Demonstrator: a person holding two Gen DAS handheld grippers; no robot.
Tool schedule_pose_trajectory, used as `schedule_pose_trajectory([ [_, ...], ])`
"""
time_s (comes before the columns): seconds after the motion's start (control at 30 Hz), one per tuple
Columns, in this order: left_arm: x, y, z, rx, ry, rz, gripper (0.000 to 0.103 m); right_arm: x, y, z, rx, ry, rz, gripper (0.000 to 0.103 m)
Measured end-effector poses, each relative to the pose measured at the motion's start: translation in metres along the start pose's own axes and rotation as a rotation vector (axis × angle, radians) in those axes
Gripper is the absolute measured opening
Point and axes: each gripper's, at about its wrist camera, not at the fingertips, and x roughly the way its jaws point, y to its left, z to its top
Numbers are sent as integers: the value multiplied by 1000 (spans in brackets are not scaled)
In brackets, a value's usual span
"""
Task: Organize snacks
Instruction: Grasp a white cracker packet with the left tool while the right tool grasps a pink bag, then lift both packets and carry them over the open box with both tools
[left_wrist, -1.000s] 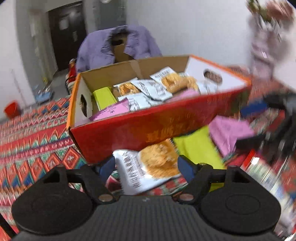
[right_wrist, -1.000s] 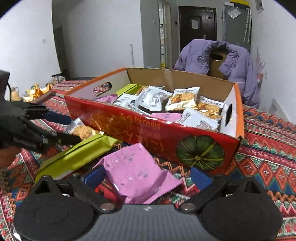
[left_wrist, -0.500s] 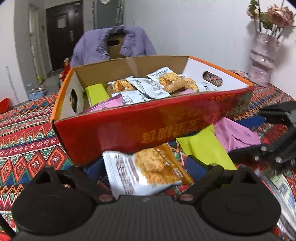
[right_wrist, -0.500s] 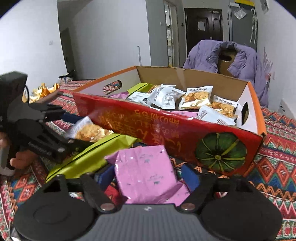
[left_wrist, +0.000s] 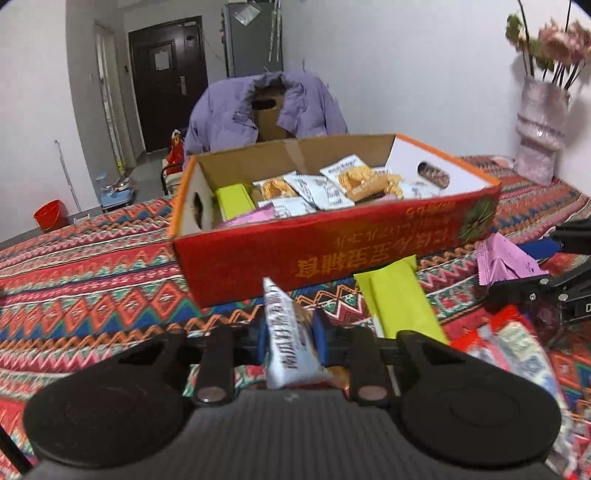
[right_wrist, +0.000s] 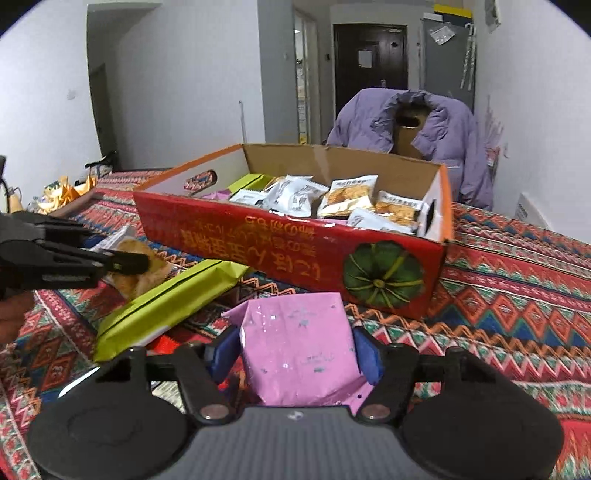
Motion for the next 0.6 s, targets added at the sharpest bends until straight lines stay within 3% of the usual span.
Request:
schedule_pose_trajectory([
  [0.1,-28,1,-5,-21,-17,23,15,-22,5,-4,-10,-25,-23,65],
  [0.27,-83,1,-15,-94,-46,55,15,-64,20,-10,0,-61,-45,65],
  [0.6,-196,-35,-58,-150,-111,62,15,-151,85,-44,-24,-95,-21,65],
])
